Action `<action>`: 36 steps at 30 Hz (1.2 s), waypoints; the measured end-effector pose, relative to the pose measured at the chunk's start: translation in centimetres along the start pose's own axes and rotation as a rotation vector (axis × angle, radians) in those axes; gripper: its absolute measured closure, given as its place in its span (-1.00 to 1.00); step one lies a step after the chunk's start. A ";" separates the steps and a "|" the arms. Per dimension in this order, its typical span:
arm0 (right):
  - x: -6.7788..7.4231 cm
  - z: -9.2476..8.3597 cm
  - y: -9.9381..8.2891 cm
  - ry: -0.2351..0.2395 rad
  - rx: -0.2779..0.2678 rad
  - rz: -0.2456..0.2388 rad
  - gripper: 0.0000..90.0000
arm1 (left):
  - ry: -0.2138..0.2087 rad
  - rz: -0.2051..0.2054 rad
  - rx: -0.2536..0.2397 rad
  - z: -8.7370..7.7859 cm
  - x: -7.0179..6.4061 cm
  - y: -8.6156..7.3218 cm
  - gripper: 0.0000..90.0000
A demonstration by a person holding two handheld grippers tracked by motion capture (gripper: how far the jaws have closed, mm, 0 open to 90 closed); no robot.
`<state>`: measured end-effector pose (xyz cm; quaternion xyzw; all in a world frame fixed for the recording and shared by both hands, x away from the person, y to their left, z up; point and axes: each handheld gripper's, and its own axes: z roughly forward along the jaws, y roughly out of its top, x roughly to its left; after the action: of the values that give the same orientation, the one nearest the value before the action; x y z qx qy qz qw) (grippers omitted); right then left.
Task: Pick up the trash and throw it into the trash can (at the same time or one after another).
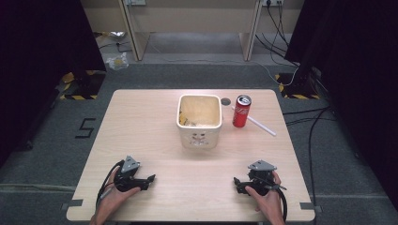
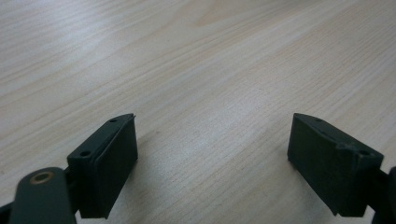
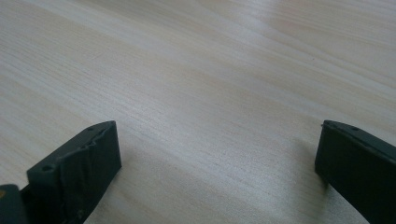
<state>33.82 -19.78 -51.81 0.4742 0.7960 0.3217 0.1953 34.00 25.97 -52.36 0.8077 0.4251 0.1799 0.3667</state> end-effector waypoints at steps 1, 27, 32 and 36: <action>0.0 0.0 0.0 0.000 0.000 0.001 -0.98 | 0.000 0.000 0.000 0.0 0.0 0.0 -0.66; -1.8 -3.3 3.2 -0.051 -0.156 0.016 -0.66 | 0.000 -0.003 -0.003 0.0 0.0 0.0 -0.66; -2.5 -4.1 5.0 -0.048 -0.171 0.029 -0.66 | 0.001 -0.003 -0.002 0.0 0.0 0.0 -0.66; -3.1 -4.1 6.3 -0.059 -0.176 0.032 -0.66 | 0.001 -0.003 -0.002 0.0 0.0 0.0 -0.66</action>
<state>36.75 -21.66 -44.44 0.4773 0.7507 0.3792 0.2546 34.00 25.95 -52.37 0.8066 0.4263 0.1801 0.3676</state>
